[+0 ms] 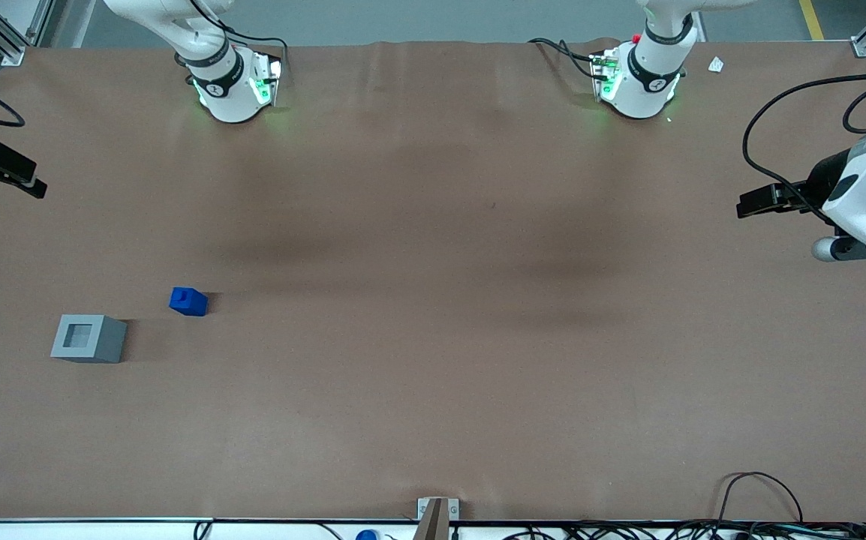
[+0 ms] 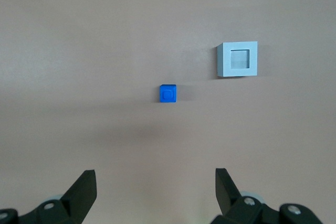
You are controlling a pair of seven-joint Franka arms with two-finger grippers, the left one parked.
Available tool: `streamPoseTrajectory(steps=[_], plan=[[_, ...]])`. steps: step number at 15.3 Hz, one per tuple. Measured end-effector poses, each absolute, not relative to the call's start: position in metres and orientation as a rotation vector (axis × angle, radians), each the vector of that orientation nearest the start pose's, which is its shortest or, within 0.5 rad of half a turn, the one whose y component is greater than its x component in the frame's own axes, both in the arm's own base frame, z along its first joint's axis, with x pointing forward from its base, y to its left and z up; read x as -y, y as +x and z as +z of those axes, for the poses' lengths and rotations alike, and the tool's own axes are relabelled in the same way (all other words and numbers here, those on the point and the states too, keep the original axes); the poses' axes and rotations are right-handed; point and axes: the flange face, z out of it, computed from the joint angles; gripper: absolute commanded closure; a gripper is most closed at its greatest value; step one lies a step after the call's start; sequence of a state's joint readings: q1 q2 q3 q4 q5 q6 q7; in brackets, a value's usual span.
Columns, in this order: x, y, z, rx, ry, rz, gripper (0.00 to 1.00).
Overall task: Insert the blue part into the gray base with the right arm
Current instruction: 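Move the open right gripper toward the blue block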
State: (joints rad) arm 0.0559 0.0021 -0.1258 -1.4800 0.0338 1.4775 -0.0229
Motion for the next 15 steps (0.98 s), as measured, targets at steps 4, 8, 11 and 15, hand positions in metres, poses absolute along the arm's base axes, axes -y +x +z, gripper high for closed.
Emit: streamPoseTrajectory(steps=[4,8,11,15], plan=[[0.034,0.545,0.657,-0.066,-3.107,0.007,0.00],[0.035,0.546,0.654,-0.067,-3.107,0.013,0.00],[0.035,0.552,0.643,-0.070,-3.108,0.036,0.00],[0.036,0.570,0.613,-0.075,-3.113,0.061,0.00]])
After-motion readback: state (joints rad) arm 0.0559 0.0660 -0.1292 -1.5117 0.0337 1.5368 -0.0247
